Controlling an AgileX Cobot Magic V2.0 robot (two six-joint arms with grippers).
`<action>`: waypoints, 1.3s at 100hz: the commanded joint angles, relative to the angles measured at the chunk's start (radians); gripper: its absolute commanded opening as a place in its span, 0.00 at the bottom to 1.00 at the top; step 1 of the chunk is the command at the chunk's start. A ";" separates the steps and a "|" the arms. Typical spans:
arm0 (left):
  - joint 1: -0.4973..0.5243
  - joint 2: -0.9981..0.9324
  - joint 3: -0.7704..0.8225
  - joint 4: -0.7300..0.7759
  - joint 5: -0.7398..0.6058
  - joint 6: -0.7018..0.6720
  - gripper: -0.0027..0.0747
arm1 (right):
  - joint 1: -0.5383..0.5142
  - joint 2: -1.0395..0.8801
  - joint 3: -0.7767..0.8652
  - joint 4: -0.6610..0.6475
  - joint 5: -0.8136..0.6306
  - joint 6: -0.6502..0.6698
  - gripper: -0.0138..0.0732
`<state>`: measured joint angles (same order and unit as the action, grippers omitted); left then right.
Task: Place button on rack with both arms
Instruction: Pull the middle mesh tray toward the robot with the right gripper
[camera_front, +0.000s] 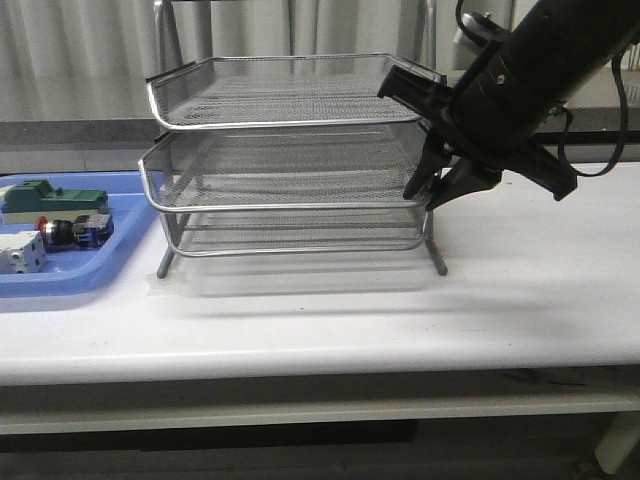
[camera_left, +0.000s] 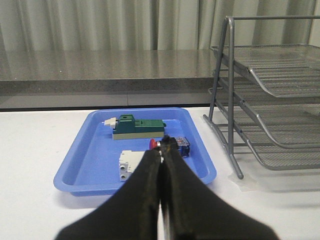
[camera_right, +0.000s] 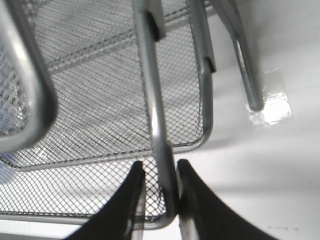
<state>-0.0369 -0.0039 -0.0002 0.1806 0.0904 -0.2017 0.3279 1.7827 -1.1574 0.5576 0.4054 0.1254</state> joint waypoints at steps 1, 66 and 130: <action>0.002 -0.036 0.047 0.000 -0.078 -0.010 0.01 | 0.013 -0.042 0.013 -0.024 0.111 -0.027 0.20; 0.002 -0.036 0.047 0.000 -0.078 -0.010 0.01 | 0.018 -0.279 0.271 -0.038 0.128 -0.027 0.20; 0.002 -0.036 0.047 0.000 -0.078 -0.010 0.01 | 0.018 -0.325 0.301 -0.047 0.152 -0.074 0.56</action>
<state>-0.0369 -0.0039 -0.0002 0.1806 0.0904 -0.2017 0.3468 1.4947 -0.8420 0.5230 0.5517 0.0771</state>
